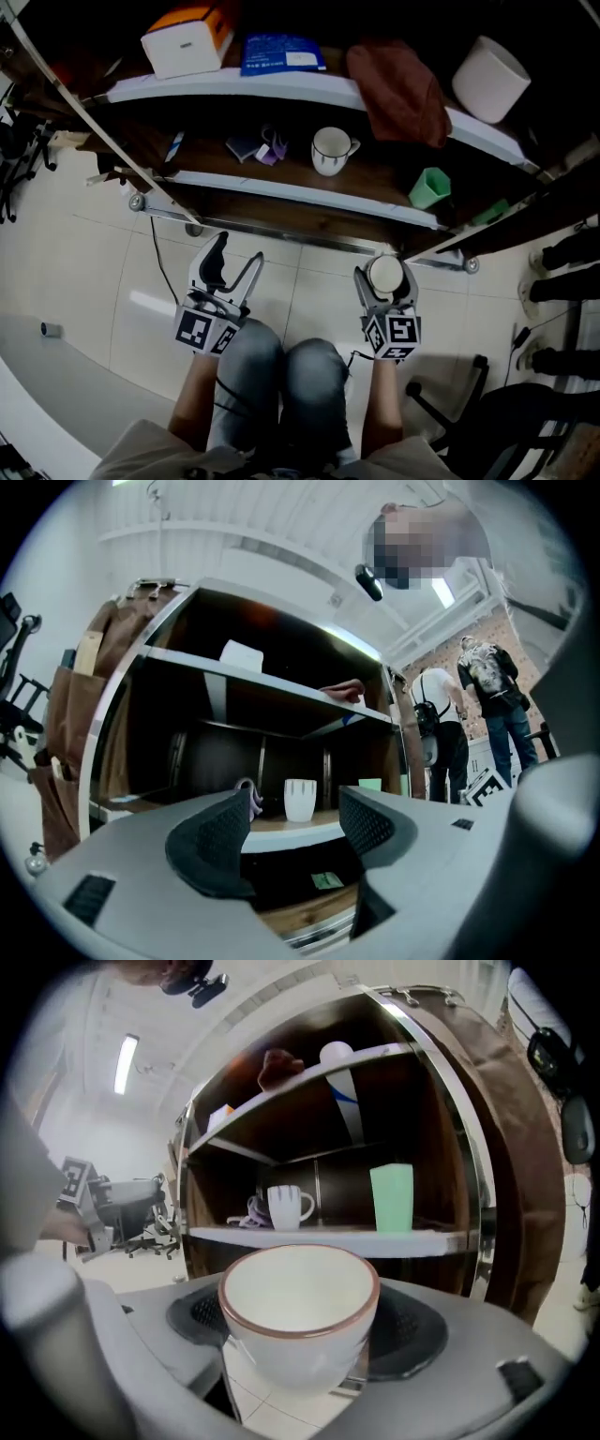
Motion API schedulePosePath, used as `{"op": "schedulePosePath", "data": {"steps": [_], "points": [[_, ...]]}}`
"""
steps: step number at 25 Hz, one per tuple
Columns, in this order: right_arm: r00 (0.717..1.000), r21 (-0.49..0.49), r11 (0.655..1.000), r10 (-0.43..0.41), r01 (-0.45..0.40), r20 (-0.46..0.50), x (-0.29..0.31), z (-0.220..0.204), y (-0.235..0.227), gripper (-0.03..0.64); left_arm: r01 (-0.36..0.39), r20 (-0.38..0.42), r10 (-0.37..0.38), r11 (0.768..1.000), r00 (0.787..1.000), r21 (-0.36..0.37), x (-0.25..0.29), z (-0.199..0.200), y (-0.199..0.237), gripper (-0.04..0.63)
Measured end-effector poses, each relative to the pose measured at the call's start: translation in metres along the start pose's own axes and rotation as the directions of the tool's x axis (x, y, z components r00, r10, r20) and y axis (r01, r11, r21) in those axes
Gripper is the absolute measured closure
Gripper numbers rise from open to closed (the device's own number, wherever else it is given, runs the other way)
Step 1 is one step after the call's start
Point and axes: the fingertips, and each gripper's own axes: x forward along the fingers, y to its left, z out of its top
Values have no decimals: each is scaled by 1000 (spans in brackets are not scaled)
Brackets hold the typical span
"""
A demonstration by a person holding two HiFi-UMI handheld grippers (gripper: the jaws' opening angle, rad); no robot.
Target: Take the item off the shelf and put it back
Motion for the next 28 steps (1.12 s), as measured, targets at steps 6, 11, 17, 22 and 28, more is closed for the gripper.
{"op": "schedulePosePath", "data": {"steps": [6, 11, 17, 22, 28], "points": [[999, 44, 999, 31, -32, 18, -78, 141, 48, 198, 27, -5, -26, 999, 1000, 25, -5, 136, -19, 322], [997, 23, 997, 68, -69, 34, -124, 277, 92, 198, 29, -11, -28, 997, 1000, 66, -12, 275, -24, 331], [994, -12, 996, 85, -85, 74, -174, 450, 128, 197, 10, -19, -9, 995, 1000, 101, -27, 430, -22, 331], [989, -4, 998, 61, -61, 131, -218, 575, 143, 196, 5, -14, -4, 995, 1000, 103, -45, 535, -32, 331], [982, -40, 999, 42, -35, 186, -260, 648, 156, 196, 37, 48, -40, 997, 998, 61, -58, 599, -54, 331]]}}
